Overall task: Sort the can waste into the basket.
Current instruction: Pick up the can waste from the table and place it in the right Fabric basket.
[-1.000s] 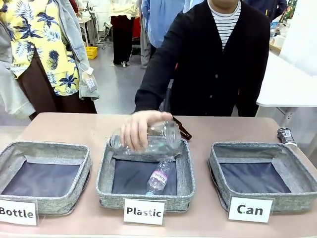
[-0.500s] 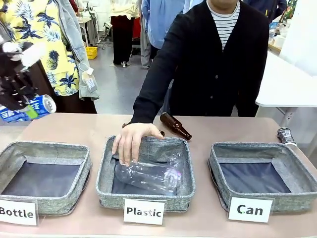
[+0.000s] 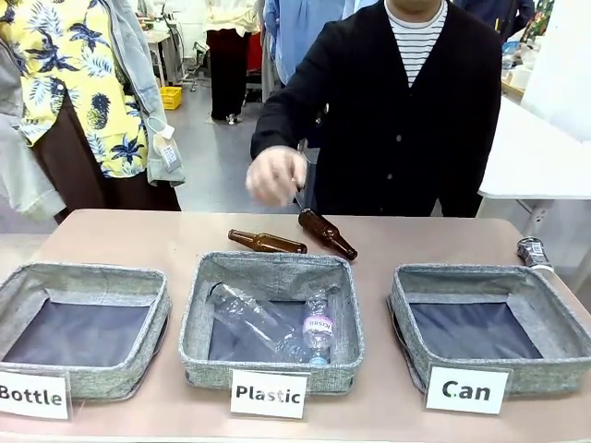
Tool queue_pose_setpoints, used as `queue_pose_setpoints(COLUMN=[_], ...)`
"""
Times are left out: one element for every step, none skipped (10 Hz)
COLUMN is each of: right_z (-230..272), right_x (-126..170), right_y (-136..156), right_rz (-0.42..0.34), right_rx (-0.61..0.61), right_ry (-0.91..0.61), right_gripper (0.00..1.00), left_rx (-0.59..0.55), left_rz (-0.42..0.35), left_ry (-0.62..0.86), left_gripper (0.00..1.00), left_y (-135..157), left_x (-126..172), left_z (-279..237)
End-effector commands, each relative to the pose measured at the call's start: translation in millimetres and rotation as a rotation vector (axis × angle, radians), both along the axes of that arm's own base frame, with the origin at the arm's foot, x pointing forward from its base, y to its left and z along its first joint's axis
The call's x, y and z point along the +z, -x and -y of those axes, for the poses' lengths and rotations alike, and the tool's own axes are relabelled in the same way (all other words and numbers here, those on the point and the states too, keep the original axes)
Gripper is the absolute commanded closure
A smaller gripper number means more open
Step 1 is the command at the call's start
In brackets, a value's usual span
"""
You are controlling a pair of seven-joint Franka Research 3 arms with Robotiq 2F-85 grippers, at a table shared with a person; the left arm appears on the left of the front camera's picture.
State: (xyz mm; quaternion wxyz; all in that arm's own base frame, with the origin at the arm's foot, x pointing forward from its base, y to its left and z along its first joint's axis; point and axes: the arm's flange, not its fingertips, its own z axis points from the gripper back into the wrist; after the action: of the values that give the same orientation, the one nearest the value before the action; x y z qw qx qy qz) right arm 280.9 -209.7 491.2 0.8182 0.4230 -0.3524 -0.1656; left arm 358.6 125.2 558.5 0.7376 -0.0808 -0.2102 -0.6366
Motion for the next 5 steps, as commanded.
queue_pose_setpoints(right_z=[1, 1, 1, 1, 1], right_x=[0, 0, 0, 0, 0], right_y=[-2, -2, -2, -2, -2], right_rz=[0.035, 0.035, 0.035, 0.035, 0.035], right_rx=[0.006, 0.006, 0.006, 0.006, 0.006], right_ry=[0.002, 0.002, 0.002, 0.002, 0.002], right_gripper=[0.0, 0.0, 0.0, 0.0, 0.0], left_rx=[-0.011, -0.015, -0.029, -0.04, -0.047], left_rz=[0.026, 0.017, 0.011, -0.006, -0.021], left_ry=[0.077, 0.076, 0.062, 0.054, 0.045], left_gripper=[0.6, 0.6, 0.6, 0.6, 0.6], left_y=[7, 2, -4, -14, -23], left_x=[-11, -11, -10, -6, -1], left_z=[0, 5, 14, 30, 55])
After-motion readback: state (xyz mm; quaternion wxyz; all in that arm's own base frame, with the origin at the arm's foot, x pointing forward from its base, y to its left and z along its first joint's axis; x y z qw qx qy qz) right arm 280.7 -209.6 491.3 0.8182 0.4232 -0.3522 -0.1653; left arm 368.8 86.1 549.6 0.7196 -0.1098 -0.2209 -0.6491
